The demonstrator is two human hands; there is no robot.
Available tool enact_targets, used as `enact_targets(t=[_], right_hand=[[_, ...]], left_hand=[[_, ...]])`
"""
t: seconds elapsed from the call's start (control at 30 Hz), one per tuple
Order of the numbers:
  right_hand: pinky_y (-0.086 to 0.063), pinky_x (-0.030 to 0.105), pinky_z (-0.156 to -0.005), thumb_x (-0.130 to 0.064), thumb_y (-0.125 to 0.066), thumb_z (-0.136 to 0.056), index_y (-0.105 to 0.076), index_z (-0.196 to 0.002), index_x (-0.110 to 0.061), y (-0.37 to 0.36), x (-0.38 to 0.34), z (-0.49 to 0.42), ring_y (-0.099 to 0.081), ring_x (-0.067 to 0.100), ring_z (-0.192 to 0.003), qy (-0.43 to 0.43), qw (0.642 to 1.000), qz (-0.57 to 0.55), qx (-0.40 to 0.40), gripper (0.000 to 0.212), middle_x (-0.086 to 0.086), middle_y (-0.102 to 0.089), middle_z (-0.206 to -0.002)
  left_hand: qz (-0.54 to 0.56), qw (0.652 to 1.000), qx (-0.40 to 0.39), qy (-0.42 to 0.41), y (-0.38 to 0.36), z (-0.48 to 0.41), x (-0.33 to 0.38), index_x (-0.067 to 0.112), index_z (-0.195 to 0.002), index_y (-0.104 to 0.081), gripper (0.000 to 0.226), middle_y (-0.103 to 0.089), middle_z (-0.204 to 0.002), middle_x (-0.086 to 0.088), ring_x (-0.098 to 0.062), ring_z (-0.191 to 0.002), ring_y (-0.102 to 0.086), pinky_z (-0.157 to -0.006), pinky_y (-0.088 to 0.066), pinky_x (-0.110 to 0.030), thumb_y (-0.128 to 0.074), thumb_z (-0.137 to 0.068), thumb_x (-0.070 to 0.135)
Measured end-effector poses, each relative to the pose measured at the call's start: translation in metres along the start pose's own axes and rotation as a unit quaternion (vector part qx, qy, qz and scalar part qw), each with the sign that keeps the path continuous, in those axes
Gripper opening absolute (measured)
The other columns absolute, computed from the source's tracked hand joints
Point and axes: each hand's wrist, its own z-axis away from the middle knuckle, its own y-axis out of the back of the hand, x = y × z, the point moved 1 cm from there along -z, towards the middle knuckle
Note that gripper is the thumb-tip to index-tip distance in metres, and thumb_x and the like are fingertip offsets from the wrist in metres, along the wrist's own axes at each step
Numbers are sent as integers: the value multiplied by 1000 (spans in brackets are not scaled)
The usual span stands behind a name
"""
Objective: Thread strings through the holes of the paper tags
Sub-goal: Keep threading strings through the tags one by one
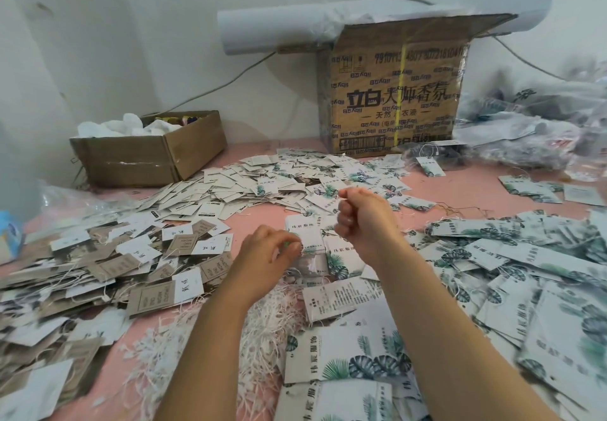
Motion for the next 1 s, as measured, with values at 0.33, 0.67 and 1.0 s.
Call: enact_targets(t=[0.33,0.67,1.0], right_hand=[[-29,26,-48,-50,-53,-87,-42,-63,-15,-2,46,-4,-45,19,-60,-4,755,656,-24,44,-1,-41,-60],[-35,28,-58,-28,-62,-84,-53,-71,-12,3,40,-6,-44,20,-60,17,817,576,6,23,7,-48,-66],[-26,26,-49,-30,-57,-88,-42,-60,-14,4,38,-6,-32,17,-48,-17,832,554,-8,36,0,-34,-53]], left_hand=[[-177,983,-43,-22,-19,2,-18,45,-145,-15,56,-4,-155,24,-2,-141,6,-110,-1,-38,-40,-96,47],[-159,986,-40,-13,-16,5,-16,46,-145,-14,59,-6,-154,25,-5,-141,-4,-111,-5,-38,-44,-95,47],[-135,990,-39,-8,-14,7,-14,45,-146,-16,61,-10,-153,25,-5,-140,-8,-111,-6,-40,-48,-94,42]])
